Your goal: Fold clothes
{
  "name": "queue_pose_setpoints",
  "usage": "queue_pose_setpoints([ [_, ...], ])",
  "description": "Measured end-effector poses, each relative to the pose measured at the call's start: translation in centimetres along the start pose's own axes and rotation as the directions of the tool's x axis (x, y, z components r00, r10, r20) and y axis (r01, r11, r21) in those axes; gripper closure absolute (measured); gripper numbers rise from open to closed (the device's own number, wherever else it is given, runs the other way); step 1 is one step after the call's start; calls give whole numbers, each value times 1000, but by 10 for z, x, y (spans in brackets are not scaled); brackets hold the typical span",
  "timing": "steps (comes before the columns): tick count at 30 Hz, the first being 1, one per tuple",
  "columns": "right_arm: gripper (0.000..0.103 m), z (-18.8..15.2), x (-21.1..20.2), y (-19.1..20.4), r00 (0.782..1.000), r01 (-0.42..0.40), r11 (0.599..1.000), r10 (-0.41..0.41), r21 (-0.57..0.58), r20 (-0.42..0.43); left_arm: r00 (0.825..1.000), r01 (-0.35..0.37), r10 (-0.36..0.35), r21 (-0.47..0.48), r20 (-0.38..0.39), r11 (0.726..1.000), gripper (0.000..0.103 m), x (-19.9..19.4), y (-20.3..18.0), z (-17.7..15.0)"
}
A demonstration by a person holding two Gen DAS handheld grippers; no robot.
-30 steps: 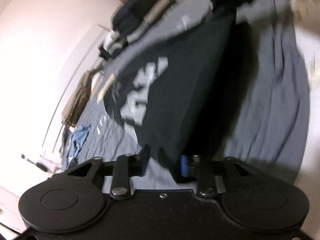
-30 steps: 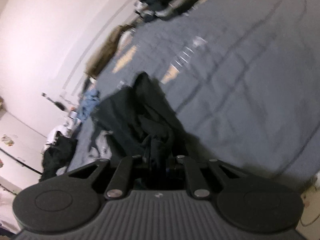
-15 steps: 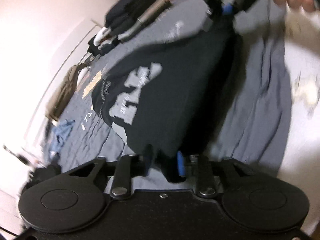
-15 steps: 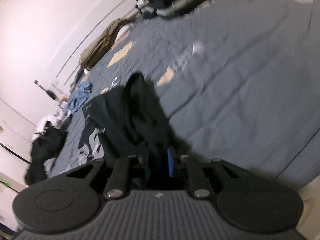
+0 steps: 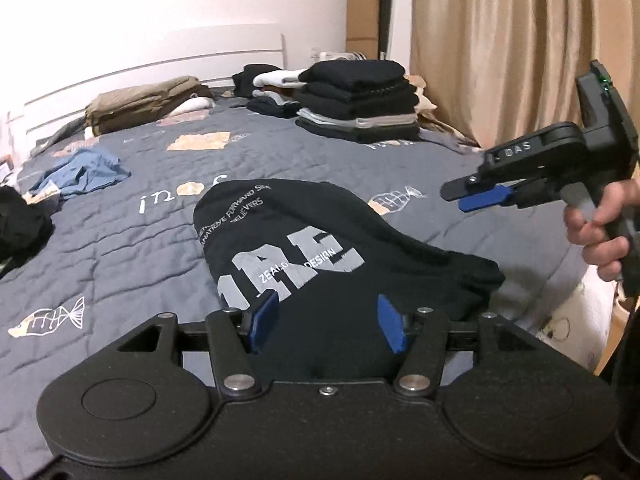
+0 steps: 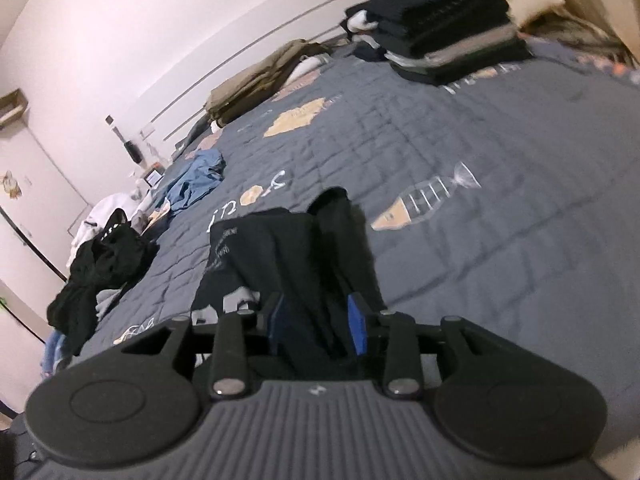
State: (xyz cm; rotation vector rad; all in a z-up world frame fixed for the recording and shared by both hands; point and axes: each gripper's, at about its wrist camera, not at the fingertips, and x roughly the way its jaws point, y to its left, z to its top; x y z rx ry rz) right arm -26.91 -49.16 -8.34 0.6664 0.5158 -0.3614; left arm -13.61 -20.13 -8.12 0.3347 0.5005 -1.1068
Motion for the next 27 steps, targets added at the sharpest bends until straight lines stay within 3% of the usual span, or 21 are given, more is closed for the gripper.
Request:
queue_pose_setpoints([
  [4, 65, 13, 21, 14, 1000, -14, 998, 13, -60, -23, 1000, 5, -5, -11, -3, 1000, 47, 0, 0, 4],
  [10, 61, 37, 48, 27, 998, -43, 987, 34, -153, -56, 997, 64, -60, -110, 37, 992, 41, -12, 16, 8],
  [20, 53, 72, 97, 18, 991, -110, 967, 89, -230, -100, 992, 89, -59, -296, 109, 951, 39, -9, 64, 20],
  [27, 50, 76, 129, 3, 986, -131, 979, 113, -155, -119, 985, 148, -106, -343, 137, 928, 39, 28, 94, 46],
])
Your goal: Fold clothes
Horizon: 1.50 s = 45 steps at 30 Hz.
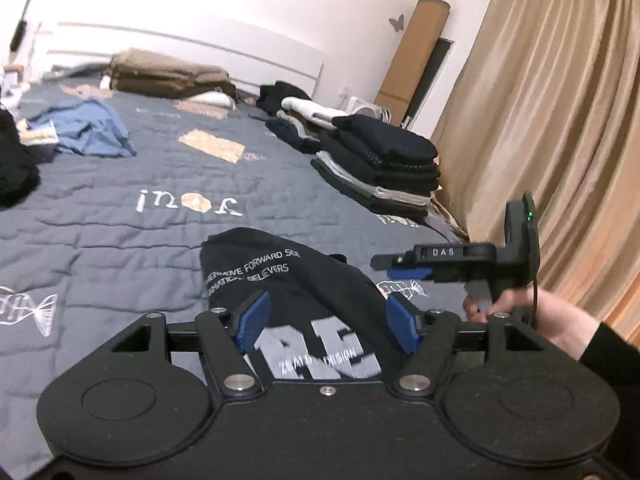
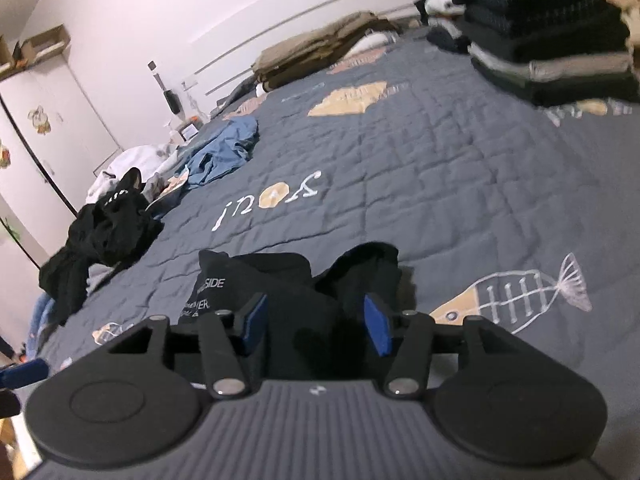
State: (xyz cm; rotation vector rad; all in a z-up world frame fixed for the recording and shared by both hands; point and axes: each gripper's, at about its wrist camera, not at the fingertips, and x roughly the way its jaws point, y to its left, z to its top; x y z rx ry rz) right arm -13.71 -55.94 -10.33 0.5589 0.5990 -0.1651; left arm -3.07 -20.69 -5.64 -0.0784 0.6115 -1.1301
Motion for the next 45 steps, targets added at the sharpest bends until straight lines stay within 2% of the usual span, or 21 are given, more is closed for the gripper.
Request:
queue_pose_setpoints([
  [7, 49, -6, 22, 0, 998, -30, 999, 32, 33, -52, 999, 44, -45, -69, -16, 997, 39, 22, 21, -2],
  [12, 49, -10, 32, 2, 997, -23, 998, 27, 56, -75, 999, 36, -39, -80, -28, 996, 39, 23, 26, -8],
  [14, 50, -13, 32, 1, 998, -21, 998, 24, 59, -59, 999, 27, -30, -84, -32, 996, 39, 22, 29, -9],
  [17, 68, -14, 32, 0, 998, -24, 997, 28, 74, -50, 999, 15, -17, -89, -31, 996, 39, 21, 31, -9],
  [18, 82, -13, 31, 0, 998, -34, 996, 39, 85, -48, 999, 12, -15, -89, -31, 996, 39, 21, 31, -9],
  [21, 93, -10, 24, -1, 997, -67, 991, 69, 120, -16, 999, 4, -6, -87, -31, 996, 39, 20, 32, -9],
  [24, 94, -5, 17, 1, 997, -62, 992, 58, 106, 41, 1000, -6, 3, -85, -31, 996, 39, 20, 33, -10],
  [29, 94, -4, 10, 7, 995, -83, 994, 78, 72, 70, 999, -13, 9, -89, -38, 996, 39, 22, 36, -10],
  [32, 94, -2, 7, 21, 989, -128, 992, 126, 17, 71, 999, -16, 13, -103, -36, 995, 39, 24, 37, -10],
  [39, 94, -10, -5, 61, 959, -279, 953, 284, -118, 22, 999, 39, -40, -192, -5, 981, 39, 23, 45, -7],
  [45, 94, -36, -9, 100, 934, -357, 895, 344, -268, -97, 1000, 24, -25, -225, -3, 974, 39, 24, 49, -6],
])
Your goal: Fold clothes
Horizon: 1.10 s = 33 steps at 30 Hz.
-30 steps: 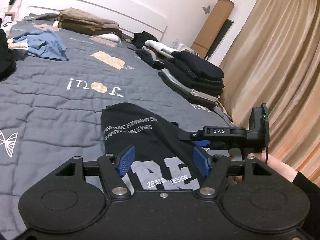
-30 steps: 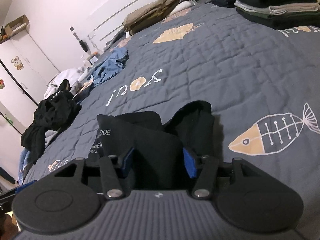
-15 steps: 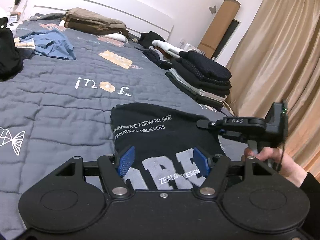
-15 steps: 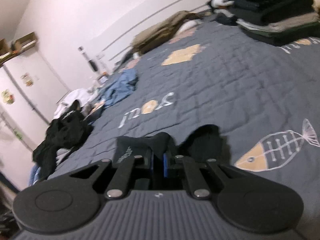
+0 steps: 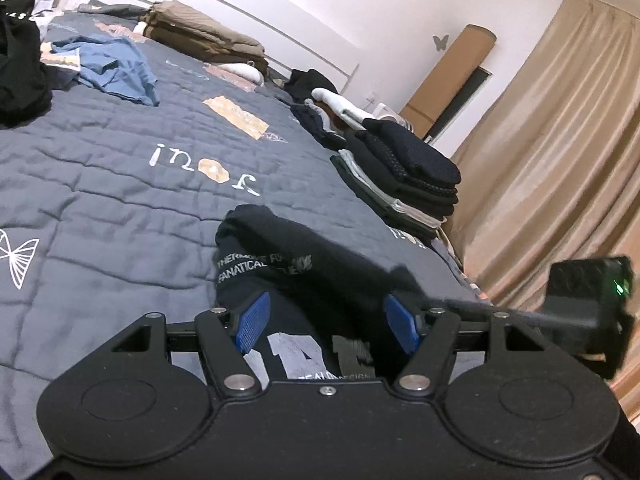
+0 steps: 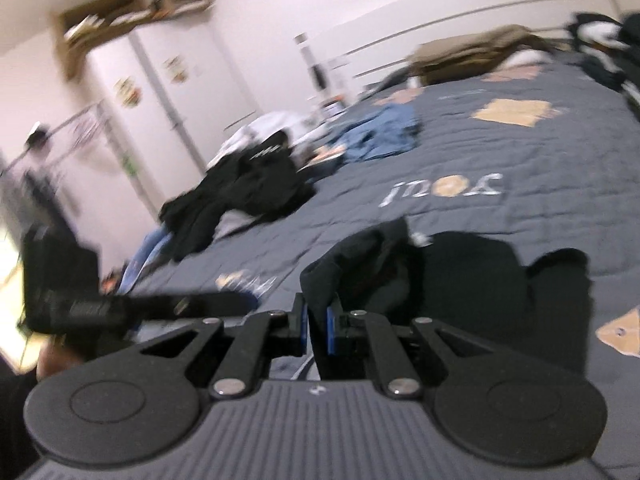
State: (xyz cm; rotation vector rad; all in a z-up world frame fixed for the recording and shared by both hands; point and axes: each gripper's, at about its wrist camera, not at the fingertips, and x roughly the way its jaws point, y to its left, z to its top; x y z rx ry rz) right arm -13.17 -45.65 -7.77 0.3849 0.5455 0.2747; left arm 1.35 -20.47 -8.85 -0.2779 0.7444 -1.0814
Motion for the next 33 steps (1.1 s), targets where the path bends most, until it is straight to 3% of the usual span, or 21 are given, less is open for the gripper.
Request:
queue_pose_setpoints([
  [4, 91, -11, 12, 17, 990, -50, 996, 39, -74, -136, 1000, -4, 4, -27, 5, 1000, 39, 0, 5, 1],
  [8, 90, -27, 30, 25, 953, -70, 992, 36, -102, -302, 1000, -5, 5, -37, 0, 999, 39, 2, 7, 0],
  [10, 86, -27, 30, 23, 937, -101, 994, 80, -45, -340, 1000, -4, 4, -34, -6, 999, 39, 5, 5, -1],
  [12, 83, -17, 16, 14, 932, -162, 986, 166, 39, -322, 1000, 0, -1, -28, -14, 1000, 39, 7, 3, -3],
  [14, 76, -3, -9, 1, 953, -185, 979, 200, 82, -229, 1000, 5, -5, -22, -23, 1000, 39, 8, 1, -5],
  [15, 64, 4, -22, -8, 968, -175, 981, 188, 89, -168, 1000, 5, -6, -19, -27, 1000, 39, 9, 1, -7],
  [16, 54, 7, -32, -17, 985, -132, 987, 142, 96, -103, 999, 5, -6, -15, -34, 1000, 39, 10, 0, -9],
  [17, 52, 11, -43, -27, 995, -87, 991, 92, 105, -37, 999, 4, -4, -10, -43, 1000, 39, 12, -1, -11],
  [20, 47, 14, -57, -57, 992, 66, 984, -82, 168, 93, 997, -5, 6, 10, -72, 1000, 39, 18, -4, -17],
  [23, 47, 5, -43, -90, 970, 181, 946, -216, 267, 108, 994, -18, 22, 41, -103, 999, 39, 22, -6, -25],
  [25, 47, -1, -31, -103, 963, 211, 928, -251, 308, 98, 993, -25, 30, 46, -118, 999, 39, 25, -5, -28],
  [33, 47, -4, 7, -114, 960, 258, 924, -278, 282, 33, 992, 3, 6, 74, -125, 997, 39, 25, -10, -29],
])
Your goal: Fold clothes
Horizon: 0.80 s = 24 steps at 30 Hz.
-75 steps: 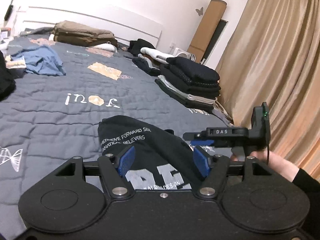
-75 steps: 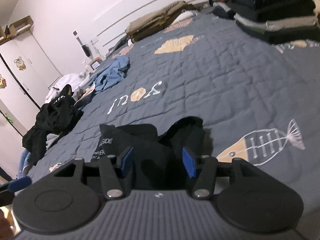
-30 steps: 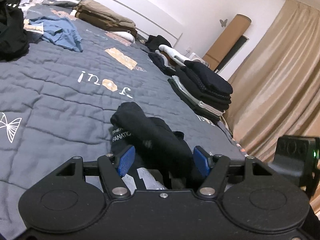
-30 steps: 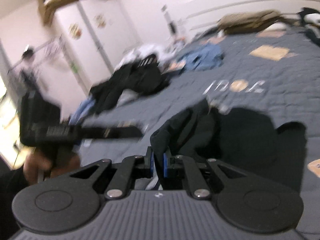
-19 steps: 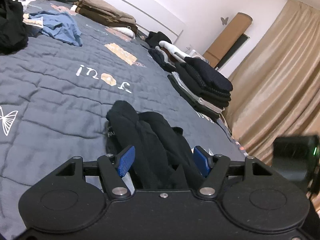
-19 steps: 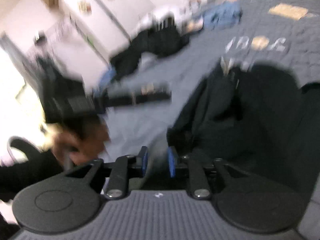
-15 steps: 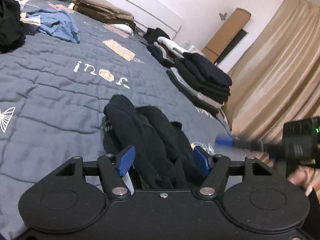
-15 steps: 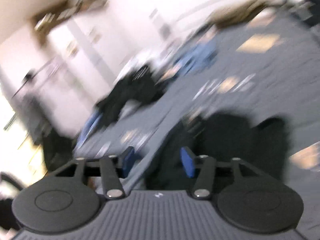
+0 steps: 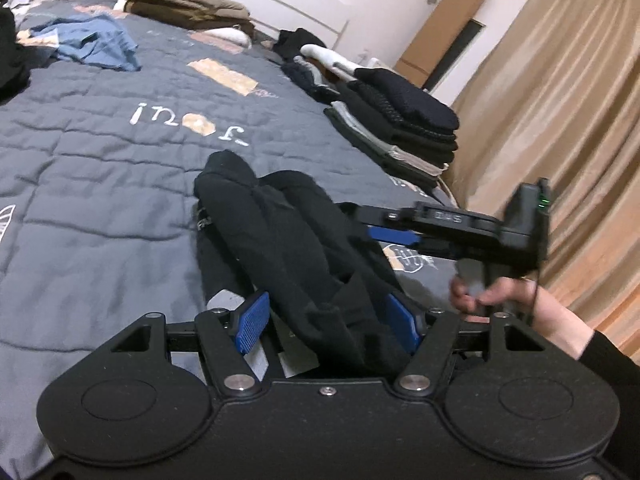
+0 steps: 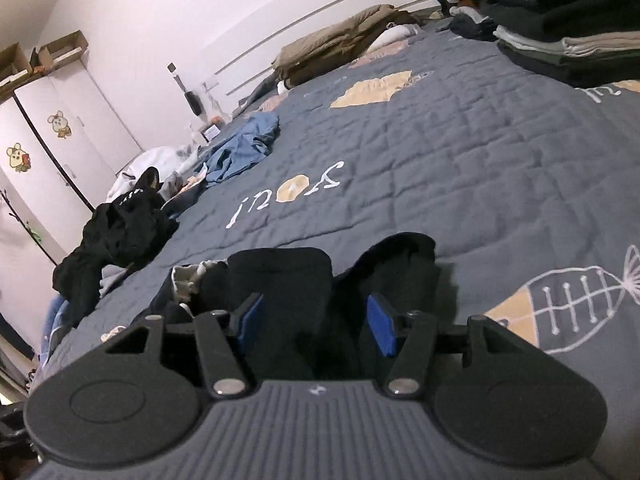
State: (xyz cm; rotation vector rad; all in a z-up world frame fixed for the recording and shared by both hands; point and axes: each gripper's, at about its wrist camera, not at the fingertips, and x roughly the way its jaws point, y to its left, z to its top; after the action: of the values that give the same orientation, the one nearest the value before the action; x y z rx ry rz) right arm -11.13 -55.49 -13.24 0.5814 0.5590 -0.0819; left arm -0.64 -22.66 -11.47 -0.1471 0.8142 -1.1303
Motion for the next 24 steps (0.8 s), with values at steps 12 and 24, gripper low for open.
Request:
queue_pose_setpoints([
  [12, 95, -5, 20, 11, 999, 42, 998, -42, -41, 10, 1000, -4, 4, -13, 8, 1000, 39, 0, 1, 2],
  [24, 91, 14, -4, 4, 981, 172, 979, -161, -109, 109, 1000, -6, 6, -18, 7, 1000, 39, -1, 3, 3],
])
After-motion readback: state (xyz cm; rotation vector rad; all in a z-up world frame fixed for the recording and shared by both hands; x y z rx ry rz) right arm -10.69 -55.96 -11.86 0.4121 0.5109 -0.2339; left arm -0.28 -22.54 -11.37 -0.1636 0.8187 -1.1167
